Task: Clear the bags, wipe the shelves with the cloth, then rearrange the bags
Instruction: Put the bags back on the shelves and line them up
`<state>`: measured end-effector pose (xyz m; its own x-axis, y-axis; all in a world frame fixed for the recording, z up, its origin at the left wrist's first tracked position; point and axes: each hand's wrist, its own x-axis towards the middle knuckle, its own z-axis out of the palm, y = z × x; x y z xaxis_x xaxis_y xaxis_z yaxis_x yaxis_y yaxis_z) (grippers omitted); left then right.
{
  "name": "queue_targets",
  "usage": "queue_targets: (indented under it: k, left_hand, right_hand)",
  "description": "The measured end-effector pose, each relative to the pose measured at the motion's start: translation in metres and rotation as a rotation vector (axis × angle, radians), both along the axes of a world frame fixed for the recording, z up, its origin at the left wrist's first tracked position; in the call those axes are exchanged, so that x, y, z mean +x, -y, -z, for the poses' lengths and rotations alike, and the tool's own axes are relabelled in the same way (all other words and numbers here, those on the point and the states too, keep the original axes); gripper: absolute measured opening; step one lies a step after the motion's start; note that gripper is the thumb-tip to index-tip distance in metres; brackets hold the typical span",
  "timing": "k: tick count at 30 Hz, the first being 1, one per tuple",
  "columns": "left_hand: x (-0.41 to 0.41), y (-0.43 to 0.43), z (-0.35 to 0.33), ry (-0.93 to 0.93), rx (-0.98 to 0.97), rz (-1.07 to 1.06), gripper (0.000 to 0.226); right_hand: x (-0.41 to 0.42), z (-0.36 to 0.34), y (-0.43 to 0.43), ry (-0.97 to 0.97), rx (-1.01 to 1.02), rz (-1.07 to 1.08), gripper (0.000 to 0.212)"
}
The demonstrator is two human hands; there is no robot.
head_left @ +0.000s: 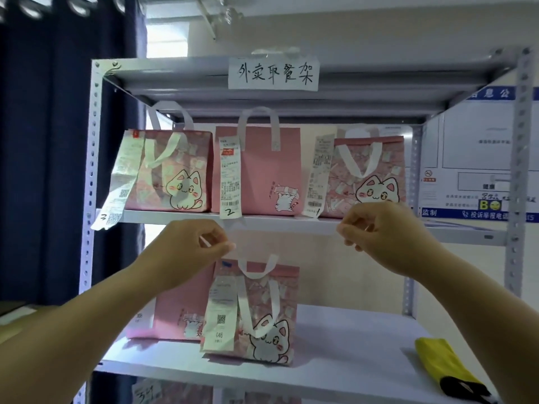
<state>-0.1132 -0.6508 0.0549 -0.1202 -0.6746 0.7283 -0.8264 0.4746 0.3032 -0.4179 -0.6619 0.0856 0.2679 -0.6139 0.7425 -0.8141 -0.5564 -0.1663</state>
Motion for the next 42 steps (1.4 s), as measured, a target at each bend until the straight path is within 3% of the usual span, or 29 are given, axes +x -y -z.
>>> queue_targets:
  k: [13, 16, 21, 25, 29, 33, 39, 42]
  left_hand:
    - [-0.062, 0.074, -0.01, 0.004, -0.06, 0.096, 0.012]
    - [-0.084, 0.096, -0.014, 0.012, -0.068, 0.115, 0.011]
    - [-0.12, 0.133, -0.02, 0.007, -0.048, 0.137, 0.008]
    - [-0.149, 0.161, -0.027, -0.013, -0.082, 0.152, 0.008]
    - [-0.17, 0.183, -0.034, -0.024, -0.114, 0.133, 0.009]
    - [-0.177, 0.193, -0.041, -0.038, -0.188, 0.116, 0.012]
    - [-0.176, 0.197, -0.048, -0.078, -0.174, 0.13, 0.007]
    - [-0.176, 0.197, -0.049, -0.111, -0.166, 0.131, 0.028]
  right_hand:
    - [-0.065, 0.0, 0.072, 0.206, -0.076, 0.289, 0.014]
    - [-0.092, -0.007, 0.102, 0.327, -0.12, 0.354, 0.031]
    - [-0.122, -0.016, 0.157, 0.362, -0.025, 0.453, 0.065]
    - [-0.134, -0.021, 0.195, 0.443, 0.065, 0.427, 0.072]
    - [-0.138, -0.034, 0.217, 0.55, 0.157, 0.33, 0.048]
    - [-0.146, -0.047, 0.229, 0.499, 0.163, 0.286, 0.02]
    - [-0.162, -0.049, 0.223, 0.552, 0.066, 0.328, 0.013]
    - [-0.168, -0.047, 0.208, 0.589, -0.016, 0.358, 0.009]
